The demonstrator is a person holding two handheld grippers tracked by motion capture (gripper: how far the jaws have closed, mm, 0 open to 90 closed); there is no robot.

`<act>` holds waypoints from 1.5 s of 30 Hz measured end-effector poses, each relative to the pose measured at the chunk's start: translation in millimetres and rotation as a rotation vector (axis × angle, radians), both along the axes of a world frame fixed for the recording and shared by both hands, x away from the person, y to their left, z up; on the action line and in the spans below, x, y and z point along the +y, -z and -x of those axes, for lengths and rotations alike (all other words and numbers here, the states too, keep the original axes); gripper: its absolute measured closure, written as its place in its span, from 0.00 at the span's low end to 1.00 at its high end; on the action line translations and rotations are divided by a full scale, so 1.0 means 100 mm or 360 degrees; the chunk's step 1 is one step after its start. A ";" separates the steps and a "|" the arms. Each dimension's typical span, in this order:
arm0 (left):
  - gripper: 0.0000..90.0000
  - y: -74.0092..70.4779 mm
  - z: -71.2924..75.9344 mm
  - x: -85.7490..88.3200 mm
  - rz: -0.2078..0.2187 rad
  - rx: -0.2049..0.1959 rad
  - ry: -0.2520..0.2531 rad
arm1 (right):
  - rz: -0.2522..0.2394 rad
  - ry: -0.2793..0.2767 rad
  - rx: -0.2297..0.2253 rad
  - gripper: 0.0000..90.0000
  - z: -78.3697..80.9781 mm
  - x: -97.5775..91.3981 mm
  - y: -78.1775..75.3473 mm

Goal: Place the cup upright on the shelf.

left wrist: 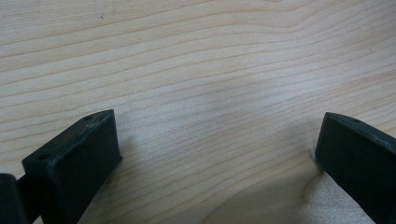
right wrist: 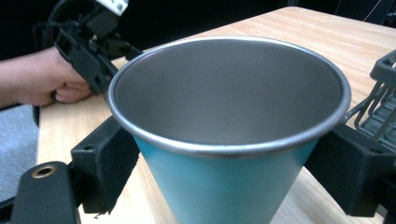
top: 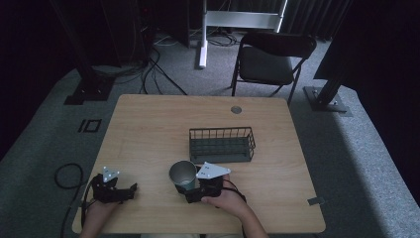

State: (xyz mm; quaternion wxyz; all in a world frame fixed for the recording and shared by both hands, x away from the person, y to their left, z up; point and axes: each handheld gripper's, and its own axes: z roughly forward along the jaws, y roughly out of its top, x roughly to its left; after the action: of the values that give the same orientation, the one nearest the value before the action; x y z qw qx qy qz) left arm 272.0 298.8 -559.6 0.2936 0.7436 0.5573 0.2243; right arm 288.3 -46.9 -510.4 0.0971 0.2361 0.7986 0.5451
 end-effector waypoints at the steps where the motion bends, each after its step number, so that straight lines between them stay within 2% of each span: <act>1: 0.01 0.00 0.00 0.00 0.0001 -0.0001 -0.0001 | -0.0009 0.0007 -0.0006 0.15 -0.01 0.00 -0.04; 11: 0.01 0.00 0.00 0.00 0.0000 0.0000 0.0000 | -0.0036 0.0024 -0.0051 0.15 -0.04 -0.02 -0.24; 15: 0.01 0.00 0.00 0.00 -0.0002 -0.0003 0.0000 | -0.0082 0.0069 -0.0093 0.15 -0.09 -0.05 -0.44; 16: 0.01 0.00 0.00 0.00 -0.0002 -0.0003 0.0000 | -0.0082 0.0069 -0.0093 0.15 -0.09 -0.05 -0.44; 17: 0.01 0.00 0.00 0.00 0.0002 -0.0001 -0.0001 | -0.0098 0.0104 -0.0123 0.15 -0.13 -0.07 -0.52; 23: 0.01 0.00 0.00 0.00 0.0001 -0.0001 -0.0001 | -0.0135 0.0205 -0.0183 0.15 -0.22 -0.14 -0.69; 24: 0.01 0.00 0.00 0.00 0.0001 0.0000 0.0000 | -0.0141 0.0263 -0.0217 0.15 -0.26 -0.18 -0.75; 28: 0.01 0.00 0.00 0.00 0.0001 0.0001 0.0000 | -0.0151 0.0316 -0.0234 0.15 -0.32 -0.24 -0.81; 30: 0.01 0.00 0.00 0.00 0.0001 0.0000 0.0000 | -0.0148 0.0371 -0.0248 0.15 -0.38 -0.32 -0.87; 34: 0.01 0.00 0.00 0.00 0.0001 0.0000 0.0000 | -0.0153 0.0432 -0.0252 0.15 -0.46 -0.40 -0.91; 35: 0.01 0.00 0.00 0.00 0.0002 -0.0002 -0.0001 | -0.0156 0.0492 -0.0270 0.15 -0.50 -0.46 -0.91; 37: 0.01 0.00 0.00 0.00 0.0002 -0.0002 -0.0001 | -0.0165 0.0518 -0.0268 0.15 -0.52 -0.49 -0.91; 39: 0.01 0.00 0.00 0.00 0.0001 0.0000 0.0000 | -0.0167 0.0599 -0.0283 0.15 -0.59 -0.60 -0.91; 44: 0.01 0.00 0.00 0.00 0.0001 -0.0001 -0.0001 | -0.0156 0.0687 -0.0269 0.15 -0.69 -0.75 -0.89; 45: 0.01 0.00 0.00 0.00 0.0001 -0.0001 -0.0001 | -0.0159 0.0743 -0.0269 0.15 -0.74 -0.82 -0.87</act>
State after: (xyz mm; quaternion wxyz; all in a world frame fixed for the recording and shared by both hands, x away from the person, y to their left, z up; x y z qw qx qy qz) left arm 272.0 298.7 -559.6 0.2941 0.7431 0.5576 0.2246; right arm 362.4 -129.0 -423.1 0.2749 0.3722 0.6836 0.5645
